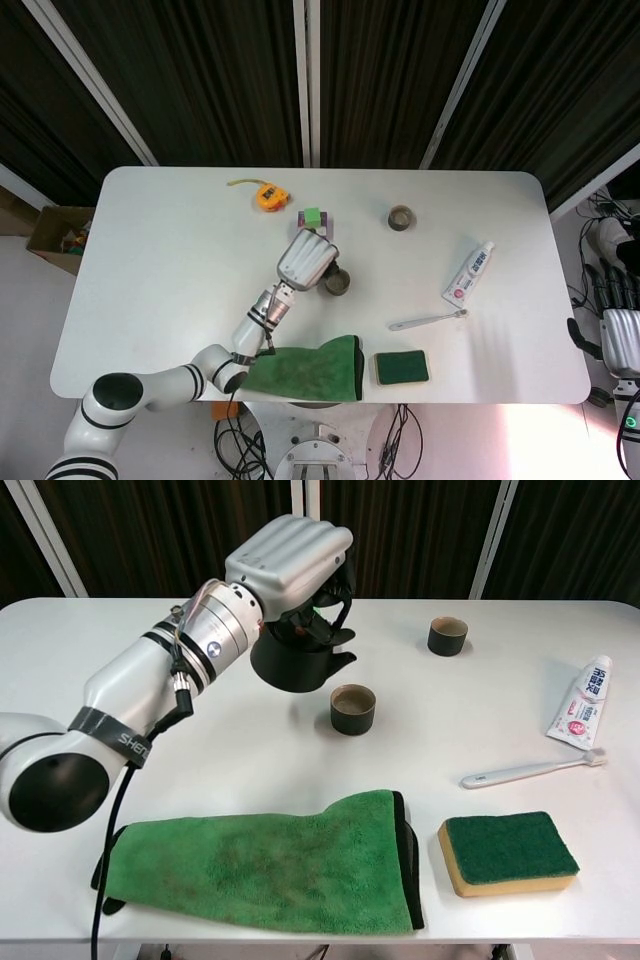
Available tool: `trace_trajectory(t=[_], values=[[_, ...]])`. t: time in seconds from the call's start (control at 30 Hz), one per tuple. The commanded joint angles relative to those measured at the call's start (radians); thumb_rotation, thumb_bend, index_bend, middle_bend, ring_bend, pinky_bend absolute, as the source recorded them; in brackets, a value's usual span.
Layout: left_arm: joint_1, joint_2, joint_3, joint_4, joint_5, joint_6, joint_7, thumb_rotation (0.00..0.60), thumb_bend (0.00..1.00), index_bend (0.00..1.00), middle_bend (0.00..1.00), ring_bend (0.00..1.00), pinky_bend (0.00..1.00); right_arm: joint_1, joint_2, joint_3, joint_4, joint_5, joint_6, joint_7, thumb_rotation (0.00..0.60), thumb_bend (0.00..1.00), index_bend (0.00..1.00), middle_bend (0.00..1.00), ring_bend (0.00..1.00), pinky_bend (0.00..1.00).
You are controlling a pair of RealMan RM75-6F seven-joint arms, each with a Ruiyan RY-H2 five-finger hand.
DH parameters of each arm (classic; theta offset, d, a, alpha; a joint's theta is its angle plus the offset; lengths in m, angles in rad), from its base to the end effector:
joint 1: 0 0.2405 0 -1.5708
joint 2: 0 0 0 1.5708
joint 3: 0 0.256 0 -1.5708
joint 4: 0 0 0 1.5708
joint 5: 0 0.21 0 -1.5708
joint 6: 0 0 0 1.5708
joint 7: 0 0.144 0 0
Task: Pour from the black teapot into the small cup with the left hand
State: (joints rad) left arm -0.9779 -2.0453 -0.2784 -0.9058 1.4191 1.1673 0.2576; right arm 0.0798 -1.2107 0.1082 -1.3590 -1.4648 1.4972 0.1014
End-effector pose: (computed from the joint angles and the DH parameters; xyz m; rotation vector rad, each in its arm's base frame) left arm -0.0282 0.3642 -0.0956 -1.8277 -0.5084 -1.3162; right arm -0.3516 -0.1936 0.1690 1.3018 -0.8220 0.8885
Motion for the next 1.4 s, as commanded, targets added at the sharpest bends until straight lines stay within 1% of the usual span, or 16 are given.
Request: trace_trajectory(t=[0.03, 0.13, 0.23, 0.3, 0.43, 0.53, 0.7, 0.9, 1.3, 1.37, 1.4], values=[[0.027, 0.035, -0.037, -0.091, -0.044, 0.004, -0.048, 0.6, 0.25, 1.0, 1.0, 0.95, 0.78, 0.001, 0.001, 0.0, -0.002, -0.001, 0.0, -0.002, 0.6, 0.31, 0.0, 0.0, 0.0, 0.0], [0.055, 0.079, -0.054, -0.171, -0.064, 0.02, -0.062, 0.6, 0.26, 1.0, 1.0, 0.95, 0.78, 0.001, 0.002, -0.001, -0.005, -0.001, -0.001, -0.006, 0.6, 0.31, 0.0, 0.0, 0.0, 0.0], [0.093, 0.124, -0.053, -0.233, -0.077, 0.04, -0.079, 0.6, 0.26, 1.0, 1.0, 0.95, 0.78, 0.003, 0.001, -0.002, -0.008, -0.003, -0.003, -0.011, 0.6, 0.31, 0.0, 0.0, 0.0, 0.0], [0.124, 0.152, -0.04, -0.26, -0.083, 0.051, -0.092, 0.6, 0.26, 1.0, 1.0, 0.95, 0.78, 0.005, 0.0, -0.003, -0.011, -0.006, -0.003, -0.015, 0.6, 0.31, 0.0, 0.0, 0.0, 0.0], [0.182, 0.179, -0.006, -0.259, -0.087, 0.077, -0.136, 0.6, 0.26, 1.0, 1.0, 0.95, 0.78, 0.01, -0.001, -0.004, -0.019, -0.012, -0.005, -0.027, 0.6, 0.31, 0.0, 0.0, 0.0, 0.0], [0.221, 0.183, 0.019, -0.23, -0.098, 0.079, -0.182, 0.6, 0.26, 1.0, 1.0, 0.95, 0.78, 0.012, -0.001, -0.007, -0.031, -0.022, -0.001, -0.041, 0.6, 0.31, 0.0, 0.0, 0.0, 0.0], [0.267, 0.153, 0.051, -0.134, -0.089, 0.101, -0.268, 0.6, 0.26, 1.0, 1.0, 0.95, 0.78, 0.016, 0.004, -0.01, -0.053, -0.035, 0.003, -0.066, 0.6, 0.31, 0.0, 0.0, 0.0, 0.0], [0.286, 0.111, 0.066, -0.025, -0.069, 0.111, -0.342, 0.6, 0.25, 1.0, 1.0, 0.95, 0.78, 0.018, 0.007, -0.012, -0.067, -0.032, -0.003, -0.083, 0.6, 0.31, 0.0, 0.0, 0.0, 0.0], [0.309, 0.056, 0.093, 0.127, -0.033, 0.115, -0.421, 0.589, 0.25, 1.0, 1.0, 0.95, 0.78, 0.017, 0.008, -0.013, -0.074, -0.025, -0.004, -0.095, 0.6, 0.31, 0.0, 0.0, 0.0, 0.0], [0.31, 0.047, 0.098, 0.147, -0.025, 0.117, -0.437, 0.567, 0.25, 1.0, 1.0, 0.95, 0.77, 0.018, 0.007, -0.013, -0.074, -0.025, -0.004, -0.096, 0.6, 0.31, 0.0, 0.0, 0.0, 0.0], [0.311, 0.042, 0.101, 0.162, -0.02, 0.118, -0.447, 0.536, 0.25, 1.0, 1.0, 0.95, 0.77, 0.018, 0.006, -0.013, -0.074, -0.026, -0.005, -0.097, 0.6, 0.31, 0.0, 0.0, 0.0, 0.0]])
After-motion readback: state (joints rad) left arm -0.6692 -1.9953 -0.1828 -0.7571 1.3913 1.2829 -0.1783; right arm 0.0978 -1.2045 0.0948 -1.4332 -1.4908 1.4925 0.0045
